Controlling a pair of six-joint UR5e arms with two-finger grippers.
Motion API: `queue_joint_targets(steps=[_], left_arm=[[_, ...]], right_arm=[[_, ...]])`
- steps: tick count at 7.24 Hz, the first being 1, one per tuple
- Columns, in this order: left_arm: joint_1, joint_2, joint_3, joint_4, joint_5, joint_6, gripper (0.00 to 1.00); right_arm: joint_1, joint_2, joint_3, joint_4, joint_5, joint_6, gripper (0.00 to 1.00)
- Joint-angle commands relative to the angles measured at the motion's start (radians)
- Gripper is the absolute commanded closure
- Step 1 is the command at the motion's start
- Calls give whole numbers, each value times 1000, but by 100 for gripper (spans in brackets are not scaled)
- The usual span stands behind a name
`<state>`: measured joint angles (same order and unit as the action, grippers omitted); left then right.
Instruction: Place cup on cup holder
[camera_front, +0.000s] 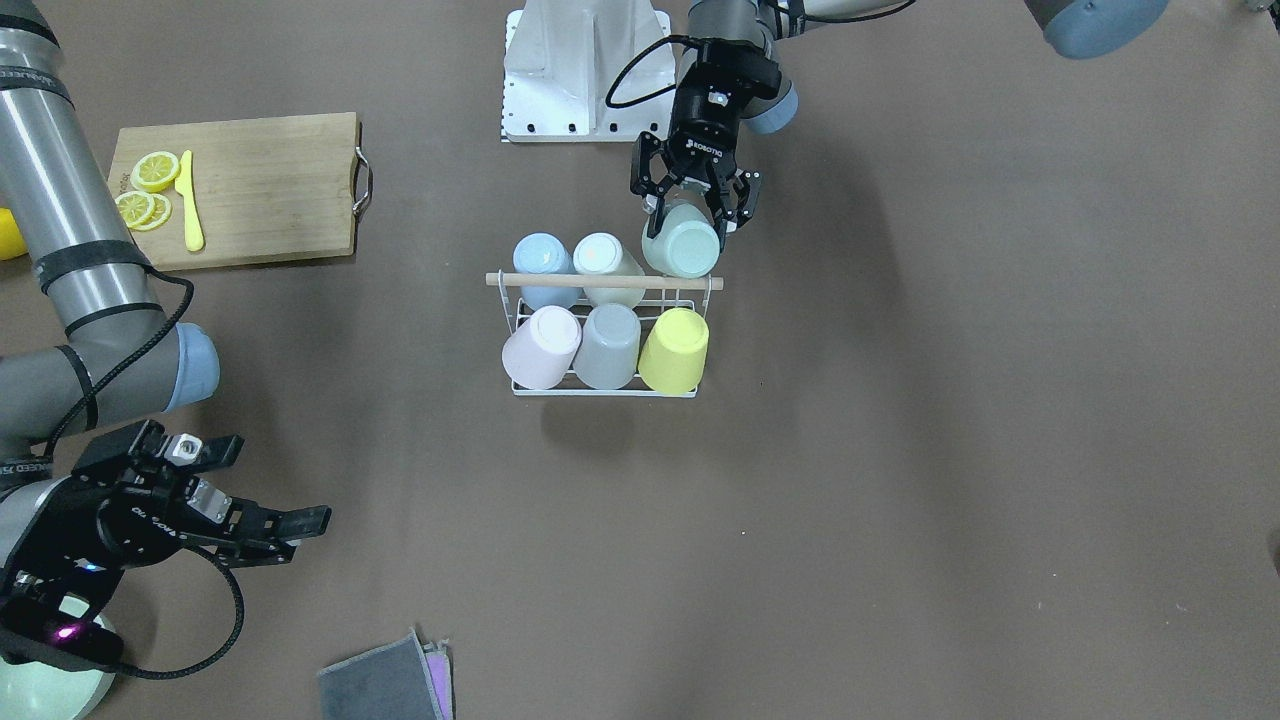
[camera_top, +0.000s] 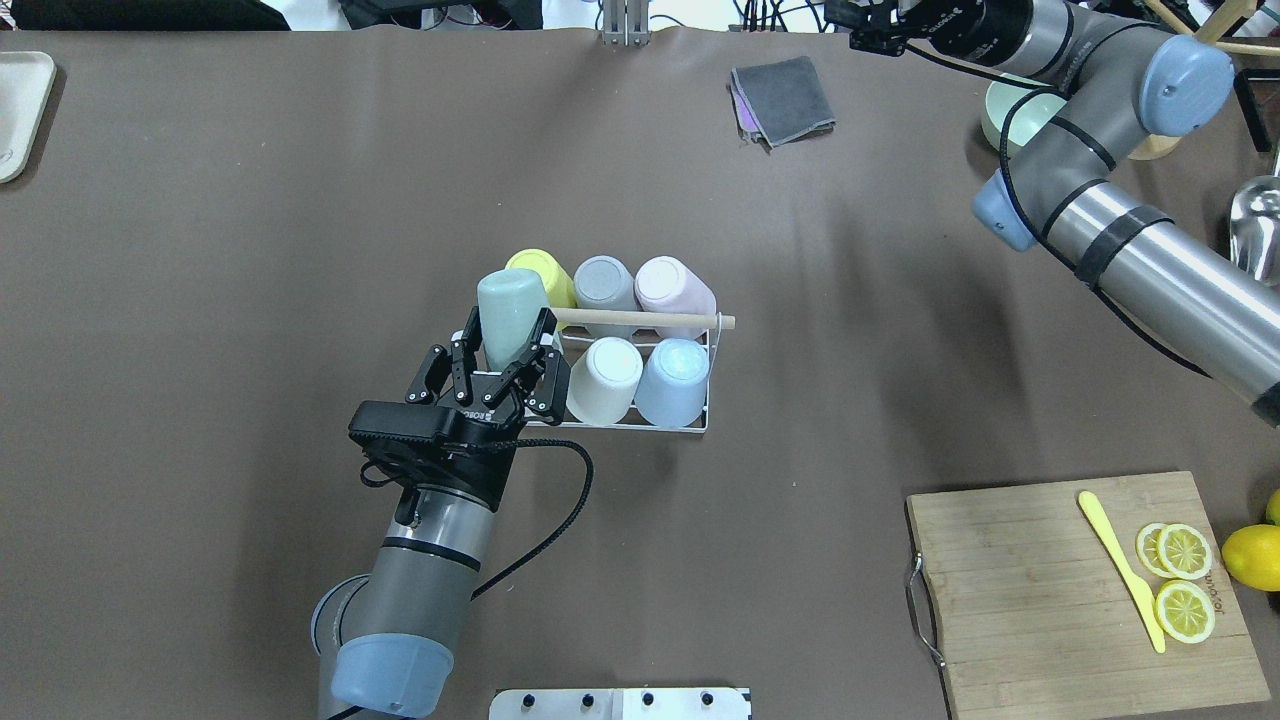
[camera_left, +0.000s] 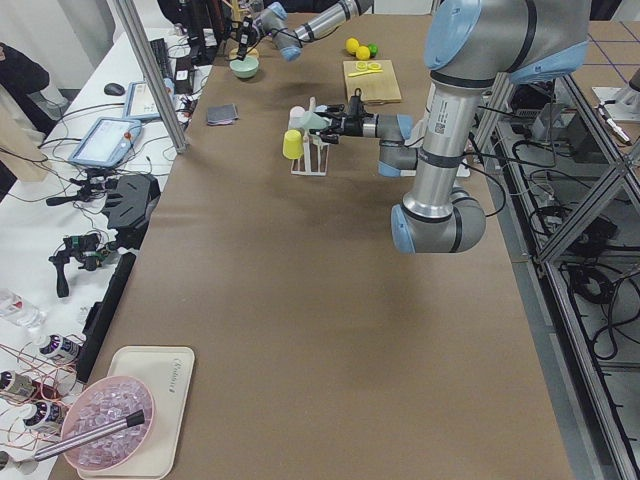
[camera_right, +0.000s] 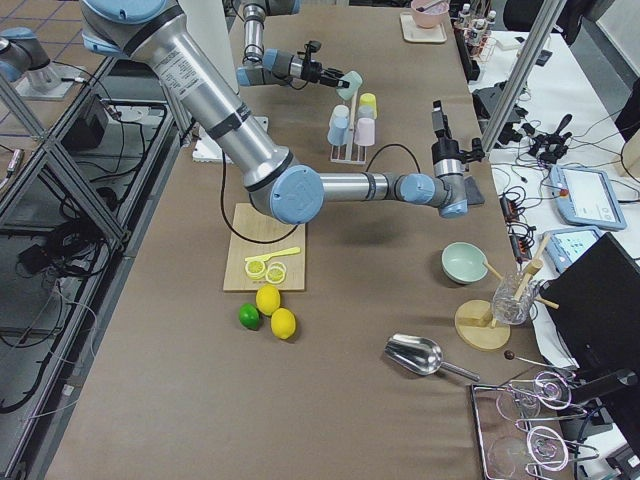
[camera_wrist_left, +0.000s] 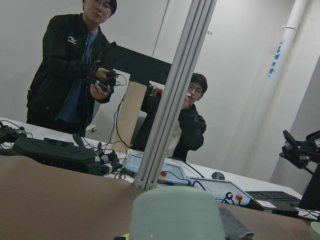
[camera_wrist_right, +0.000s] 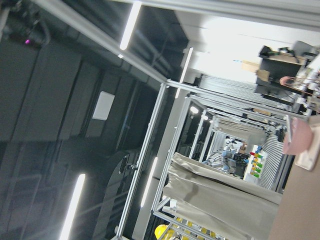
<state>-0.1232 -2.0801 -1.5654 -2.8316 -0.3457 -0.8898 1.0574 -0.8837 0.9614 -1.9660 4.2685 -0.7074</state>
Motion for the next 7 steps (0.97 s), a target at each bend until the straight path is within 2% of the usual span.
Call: queue_joint_targets(steps=[1,2,3,4,6,7], left_arm=[[-7,5,1,0,2,5,41],[-4,6,10,1,69,3,3],[-3,6,14,3,94,3,2],[-3,6,15,3,94,3,2],[-13,6,5,3,94,3,2],[-73,12,-37,12,82,3,2]], right_arm=[[48,-90,146,-302,-258,503,1],[62,-95,155,-391,-451,643,1],[85,-103,205,-483,-693,754,1],[96,-115,253,-497,-928,785,0],[66,-182,411,-481,-1210,862,0],[72,-187,491,-391,-1445,867,0]])
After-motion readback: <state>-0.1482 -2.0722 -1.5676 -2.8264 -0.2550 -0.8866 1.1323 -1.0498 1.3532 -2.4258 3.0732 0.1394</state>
